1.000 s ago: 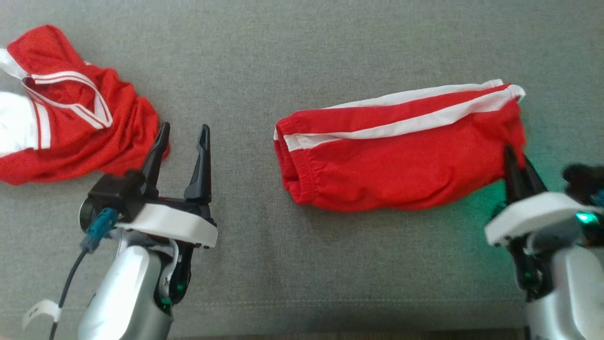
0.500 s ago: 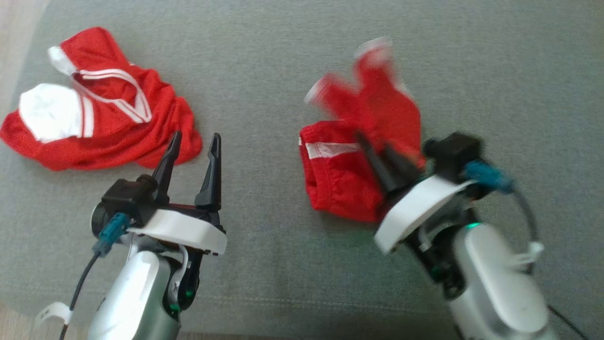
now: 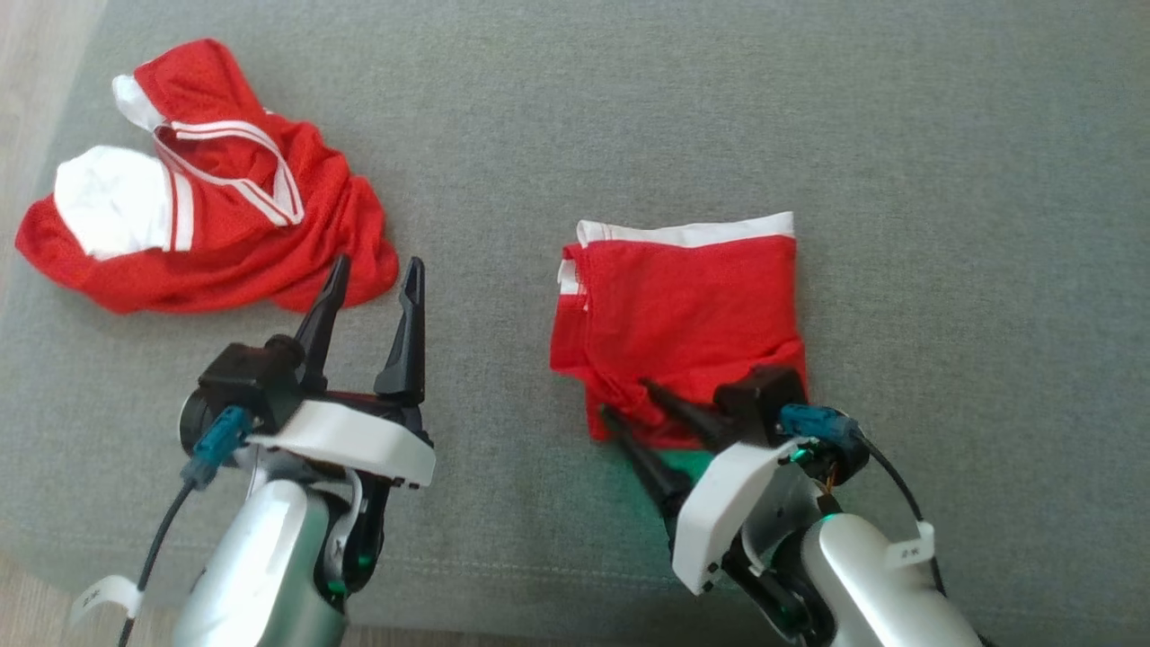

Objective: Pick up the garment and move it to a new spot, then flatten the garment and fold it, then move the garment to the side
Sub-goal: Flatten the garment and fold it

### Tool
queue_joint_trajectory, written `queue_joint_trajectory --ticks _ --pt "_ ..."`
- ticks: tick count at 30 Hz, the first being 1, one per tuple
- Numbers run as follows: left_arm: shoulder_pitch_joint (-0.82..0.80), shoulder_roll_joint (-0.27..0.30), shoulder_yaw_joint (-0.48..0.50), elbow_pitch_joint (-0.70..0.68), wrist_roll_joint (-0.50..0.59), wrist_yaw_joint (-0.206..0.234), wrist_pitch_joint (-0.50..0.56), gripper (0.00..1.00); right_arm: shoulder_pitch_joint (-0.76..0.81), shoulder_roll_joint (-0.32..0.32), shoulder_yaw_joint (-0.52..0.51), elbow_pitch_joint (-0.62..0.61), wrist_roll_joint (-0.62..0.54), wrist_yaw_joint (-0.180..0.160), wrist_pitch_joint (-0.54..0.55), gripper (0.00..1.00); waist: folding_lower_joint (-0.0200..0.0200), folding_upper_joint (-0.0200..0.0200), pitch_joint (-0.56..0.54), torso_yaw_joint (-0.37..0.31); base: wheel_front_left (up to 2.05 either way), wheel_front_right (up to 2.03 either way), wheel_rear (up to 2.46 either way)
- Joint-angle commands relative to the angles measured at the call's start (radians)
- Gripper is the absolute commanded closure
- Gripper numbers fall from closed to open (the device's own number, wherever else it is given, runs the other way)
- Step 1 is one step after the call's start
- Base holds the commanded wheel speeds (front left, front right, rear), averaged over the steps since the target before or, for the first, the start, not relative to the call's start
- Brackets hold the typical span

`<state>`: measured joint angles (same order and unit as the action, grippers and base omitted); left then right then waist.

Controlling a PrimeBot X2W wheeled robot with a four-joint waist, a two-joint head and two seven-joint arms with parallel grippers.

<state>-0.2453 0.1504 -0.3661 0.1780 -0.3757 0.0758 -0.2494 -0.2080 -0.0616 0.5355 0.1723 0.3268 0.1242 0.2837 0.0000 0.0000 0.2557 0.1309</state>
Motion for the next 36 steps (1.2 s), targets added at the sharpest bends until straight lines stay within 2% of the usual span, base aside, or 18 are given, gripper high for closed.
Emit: queue_joint_trajectory --ticks 1,6,10,15,20,26,36 --pt "-0.009 0.014 0.040 -0.026 -0.008 0.000 -0.010 0.00 -0.004 0.011 0.012 -0.044 0.000 0.007 -0.017 0.00 0.0000 0.0000 -0.005 -0.006 0.00 0.00 0.00" --pt "0.000 0.027 0.057 -0.028 -0.010 0.008 -0.011 0.00 0.013 0.011 -0.001 -0.089 0.011 0.007 -0.071 0.00 0.0000 0.0000 -0.017 -0.031 0.00 0.00 0.00" --pt "0.011 0.045 0.068 -0.035 -0.005 0.017 -0.011 0.00 0.023 0.011 -0.075 -0.168 0.019 0.007 -0.158 0.00 0.0000 0.0000 -0.037 -0.054 0.00 0.00 0.00" --pt "0.022 0.068 0.079 -0.049 -0.002 0.028 -0.008 0.00 0.045 0.011 -0.277 -0.235 -0.032 0.007 -0.234 0.00 0.0000 0.0000 -0.056 -0.072 0.00 0.00 0.00" --pt "0.039 0.091 0.082 -0.075 0.004 0.039 0.007 0.00 0.074 0.011 -0.488 -0.257 -0.099 0.007 -0.250 0.00 0.0000 0.0000 -0.074 -0.085 0.00 0.00 0.00" --pt "0.066 0.112 0.093 -0.102 0.003 0.051 0.016 0.00 0.104 0.011 -0.572 -0.272 -0.141 0.007 -0.243 0.00 0.0000 0.0000 -0.098 -0.094 0.00 0.00 0.00" --pt "0.171 0.139 0.063 -0.162 0.013 0.063 0.047 0.00 0.200 0.011 -0.576 -0.283 -0.152 0.007 -0.212 0.00 0.0000 0.0000 -0.188 -0.091 0.00 0.00 0.00"
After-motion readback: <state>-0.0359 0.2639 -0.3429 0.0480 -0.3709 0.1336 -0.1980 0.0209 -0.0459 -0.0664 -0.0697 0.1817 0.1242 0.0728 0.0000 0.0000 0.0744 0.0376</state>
